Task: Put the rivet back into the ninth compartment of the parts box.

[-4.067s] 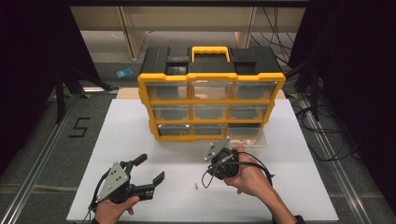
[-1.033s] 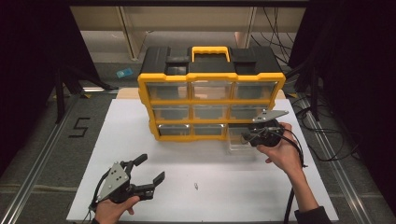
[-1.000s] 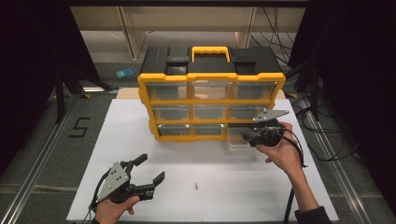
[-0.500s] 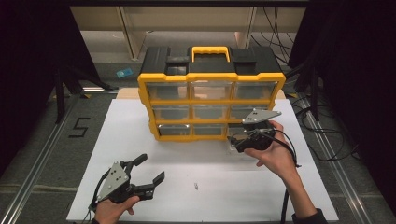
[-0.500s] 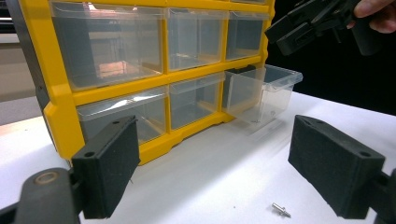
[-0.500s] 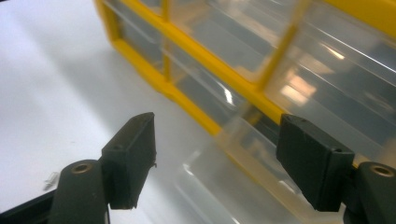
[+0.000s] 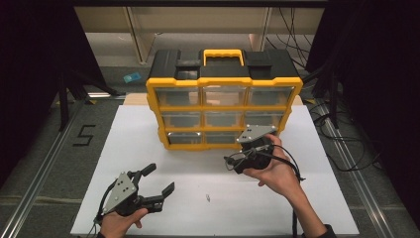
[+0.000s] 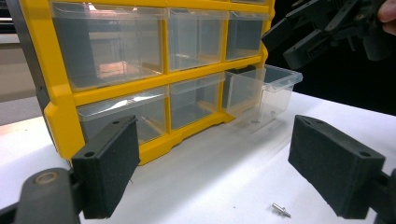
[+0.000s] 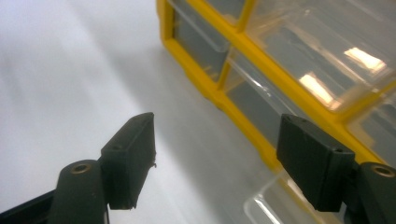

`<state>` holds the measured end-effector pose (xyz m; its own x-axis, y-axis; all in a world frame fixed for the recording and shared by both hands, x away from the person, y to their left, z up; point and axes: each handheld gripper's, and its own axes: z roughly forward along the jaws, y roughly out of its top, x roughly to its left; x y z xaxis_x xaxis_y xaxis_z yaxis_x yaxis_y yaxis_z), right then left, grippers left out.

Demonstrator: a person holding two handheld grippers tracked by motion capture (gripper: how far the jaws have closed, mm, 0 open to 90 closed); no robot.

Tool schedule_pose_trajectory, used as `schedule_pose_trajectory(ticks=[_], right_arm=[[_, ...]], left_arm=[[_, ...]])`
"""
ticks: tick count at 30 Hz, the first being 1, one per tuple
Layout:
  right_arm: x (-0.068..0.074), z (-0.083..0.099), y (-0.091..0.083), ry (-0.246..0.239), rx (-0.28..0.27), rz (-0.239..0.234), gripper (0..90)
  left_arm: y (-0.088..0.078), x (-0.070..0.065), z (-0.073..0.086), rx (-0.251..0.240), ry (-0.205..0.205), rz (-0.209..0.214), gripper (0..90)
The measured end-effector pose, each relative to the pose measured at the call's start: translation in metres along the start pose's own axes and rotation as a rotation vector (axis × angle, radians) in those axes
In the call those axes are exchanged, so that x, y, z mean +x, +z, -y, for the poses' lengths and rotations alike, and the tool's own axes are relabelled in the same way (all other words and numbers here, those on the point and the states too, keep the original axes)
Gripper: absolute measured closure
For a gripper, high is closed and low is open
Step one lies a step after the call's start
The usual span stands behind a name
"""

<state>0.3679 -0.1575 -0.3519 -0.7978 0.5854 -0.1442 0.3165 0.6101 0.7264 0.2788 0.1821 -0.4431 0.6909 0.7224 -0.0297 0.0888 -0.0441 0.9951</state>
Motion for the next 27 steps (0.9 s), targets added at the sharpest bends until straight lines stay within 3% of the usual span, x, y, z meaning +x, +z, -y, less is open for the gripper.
schedule_pose_trajectory(ticks=[8,27], right_arm=[[0.018,-0.002,0.015,-0.053,0.033,-0.022,29.0],[0.048,0.005,0.048,-0.112,0.166,-0.110,29.1]], left_arm=[[0.000,0.000,0.000,0.000,0.001,0.000,16.0],[0.000,0.000,0.000,0.001,0.000,0.000,16.0]])
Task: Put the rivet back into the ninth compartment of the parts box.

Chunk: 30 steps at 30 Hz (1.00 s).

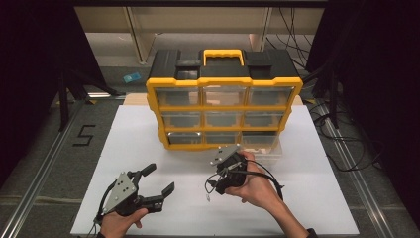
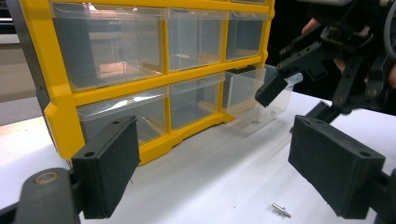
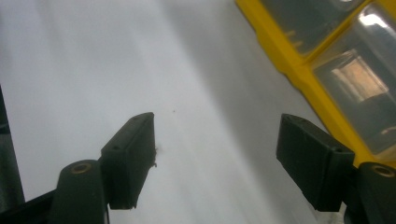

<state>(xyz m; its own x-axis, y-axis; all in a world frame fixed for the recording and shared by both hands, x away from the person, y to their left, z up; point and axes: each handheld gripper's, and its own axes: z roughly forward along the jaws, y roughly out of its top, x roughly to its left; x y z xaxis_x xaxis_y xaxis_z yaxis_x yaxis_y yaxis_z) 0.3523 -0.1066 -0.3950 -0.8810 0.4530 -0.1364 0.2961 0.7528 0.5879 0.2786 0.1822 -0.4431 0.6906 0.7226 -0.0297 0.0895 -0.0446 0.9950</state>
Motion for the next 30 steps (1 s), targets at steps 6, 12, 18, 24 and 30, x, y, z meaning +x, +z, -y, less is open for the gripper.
schedule_pose_trajectory(ticks=[6,12,18,24,30], right_arm=[[0.005,0.002,0.012,-0.021,0.045,-0.021,29.1],[0.012,0.004,0.023,-0.027,0.088,-0.056,30.8],[0.015,0.009,0.037,-0.006,0.127,-0.105,33.4],[0.018,0.012,0.050,0.000,0.174,-0.124,36.8],[0.021,0.014,0.060,0.001,0.198,-0.139,41.7]], left_arm=[[0.000,0.000,0.000,-0.001,0.001,0.001,16.0],[0.000,0.000,0.000,-0.001,0.004,0.002,16.0],[0.001,0.000,0.000,-0.001,0.003,0.003,16.0],[0.001,0.000,0.000,-0.001,0.005,0.003,16.0],[0.000,0.000,0.000,-0.002,0.003,0.002,16.0]])
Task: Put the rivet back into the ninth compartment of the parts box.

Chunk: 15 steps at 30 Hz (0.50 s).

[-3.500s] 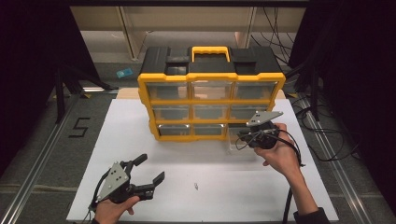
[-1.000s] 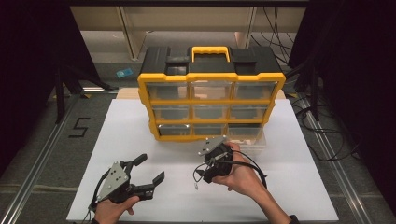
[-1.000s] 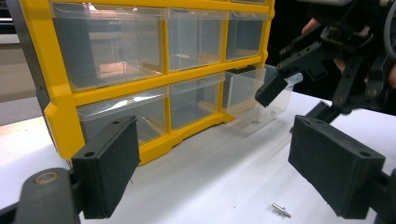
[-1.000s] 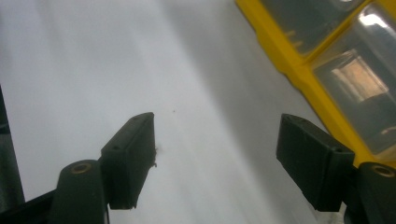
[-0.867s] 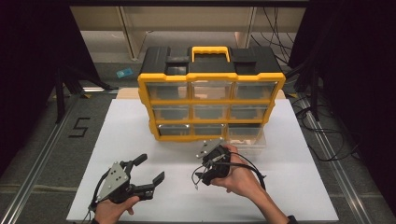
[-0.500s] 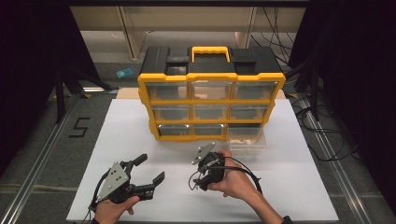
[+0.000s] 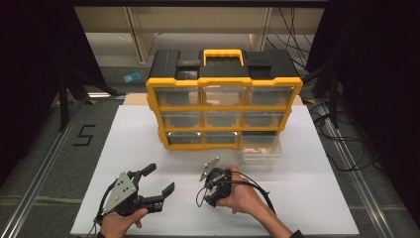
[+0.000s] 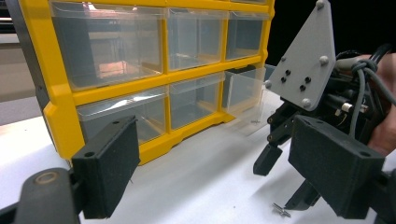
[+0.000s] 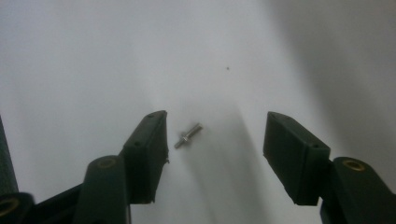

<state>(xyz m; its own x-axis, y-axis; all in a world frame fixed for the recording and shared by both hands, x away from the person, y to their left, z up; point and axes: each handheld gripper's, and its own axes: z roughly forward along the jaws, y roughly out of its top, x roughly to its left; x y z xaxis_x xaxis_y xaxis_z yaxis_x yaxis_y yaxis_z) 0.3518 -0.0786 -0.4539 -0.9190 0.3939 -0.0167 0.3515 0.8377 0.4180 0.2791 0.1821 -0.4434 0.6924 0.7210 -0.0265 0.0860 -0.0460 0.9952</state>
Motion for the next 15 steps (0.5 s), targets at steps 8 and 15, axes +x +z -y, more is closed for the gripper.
schedule_pose_trajectory(ticks=[8,15], right_arm=[[0.002,-0.002,0.007,0.000,0.017,-0.030,52.6],[0.006,-0.002,0.013,-0.019,0.035,-0.036,68.7]], left_arm=[[0.000,0.000,0.000,-0.001,0.002,0.001,16.0],[0.000,0.000,0.000,0.000,0.001,0.000,16.0]])
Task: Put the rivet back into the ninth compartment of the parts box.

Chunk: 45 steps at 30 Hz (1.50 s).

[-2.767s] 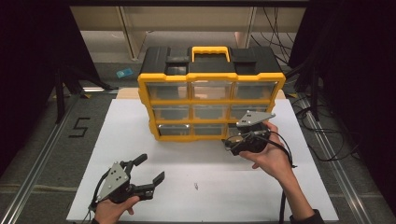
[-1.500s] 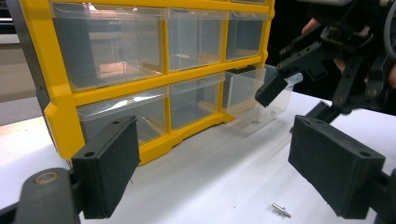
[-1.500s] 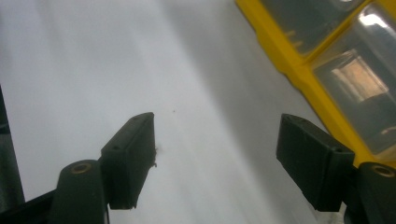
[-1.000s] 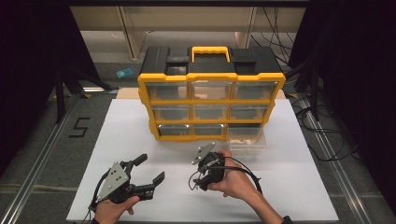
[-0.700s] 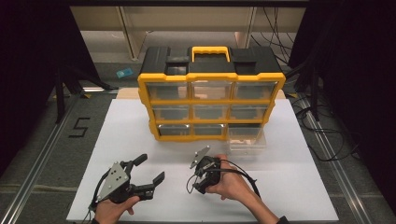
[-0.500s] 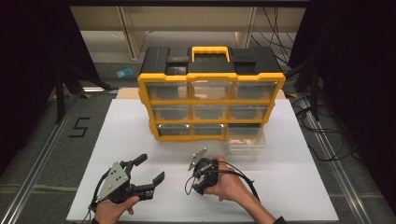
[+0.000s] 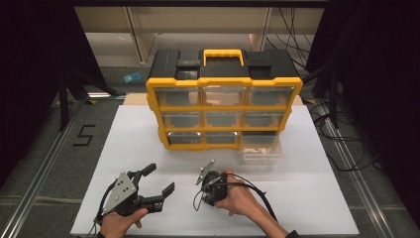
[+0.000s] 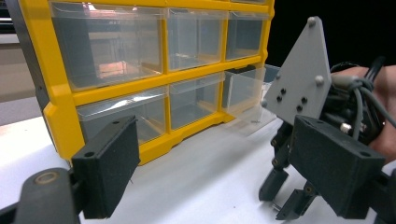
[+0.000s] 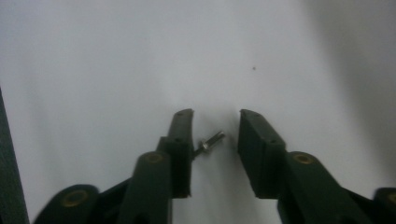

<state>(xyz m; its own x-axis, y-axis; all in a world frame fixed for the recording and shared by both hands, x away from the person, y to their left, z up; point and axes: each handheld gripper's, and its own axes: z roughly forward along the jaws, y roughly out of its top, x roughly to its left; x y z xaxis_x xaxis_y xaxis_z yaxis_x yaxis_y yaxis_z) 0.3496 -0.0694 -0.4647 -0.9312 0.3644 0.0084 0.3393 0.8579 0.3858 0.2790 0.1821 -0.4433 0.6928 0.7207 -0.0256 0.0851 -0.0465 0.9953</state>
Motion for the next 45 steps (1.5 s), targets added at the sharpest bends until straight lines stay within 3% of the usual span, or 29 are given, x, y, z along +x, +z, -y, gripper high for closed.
schedule_pose_trajectory(ticks=[3,6,14,15,16,17,18,24,29,32,33,45], right_arm=[[0.000,0.000,0.000,-0.032,0.001,-0.012,78.9],[0.002,0.000,0.001,-0.030,0.008,-0.017,82.9],[0.004,-0.001,0.000,-0.050,0.008,-0.005,83.4],[0.003,-0.001,-0.001,-0.052,0.006,-0.005,83.5],[0.003,-0.002,-0.002,-0.058,-0.007,0.008,83.5],[0.003,-0.002,-0.005,-0.045,-0.006,0.008,83.5],[0.002,-0.001,-0.007,-0.044,-0.018,0.012,83.5],[-0.003,-0.002,-0.026,-0.029,-0.072,0.022,83.5],[-0.010,0.000,-0.042,-0.034,-0.125,0.050,83.5],[-0.014,0.002,-0.050,-0.025,-0.147,0.058,83.5],[-0.016,0.002,-0.051,-0.047,-0.165,0.057,83.5],[-0.023,0.005,-0.067,-0.022,-0.195,0.089,83.5]], left_arm=[[0.000,0.000,0.000,0.001,-0.002,-0.001,16.0],[0.000,0.000,0.000,0.001,-0.003,-0.001,16.0],[0.000,0.000,0.000,0.000,-0.003,0.000,16.0],[0.001,0.001,0.000,-0.017,0.014,0.013,16.0],[-0.001,0.000,0.000,0.003,-0.006,-0.002,16.0],[0.001,0.001,0.000,-0.014,0.013,0.010,16.0],[-0.001,0.000,0.000,0.003,-0.006,-0.002,16.0],[-0.001,0.000,0.000,0.000,-0.001,-0.001,16.0],[-0.001,0.000,0.000,0.001,-0.006,-0.001,16.0],[0.000,0.001,0.000,-0.012,0.011,0.008,16.0],[0.000,0.001,0.000,-0.007,0.009,0.005,16.0],[-0.001,0.001,-0.001,-0.001,-0.003,0.000,16.0]])
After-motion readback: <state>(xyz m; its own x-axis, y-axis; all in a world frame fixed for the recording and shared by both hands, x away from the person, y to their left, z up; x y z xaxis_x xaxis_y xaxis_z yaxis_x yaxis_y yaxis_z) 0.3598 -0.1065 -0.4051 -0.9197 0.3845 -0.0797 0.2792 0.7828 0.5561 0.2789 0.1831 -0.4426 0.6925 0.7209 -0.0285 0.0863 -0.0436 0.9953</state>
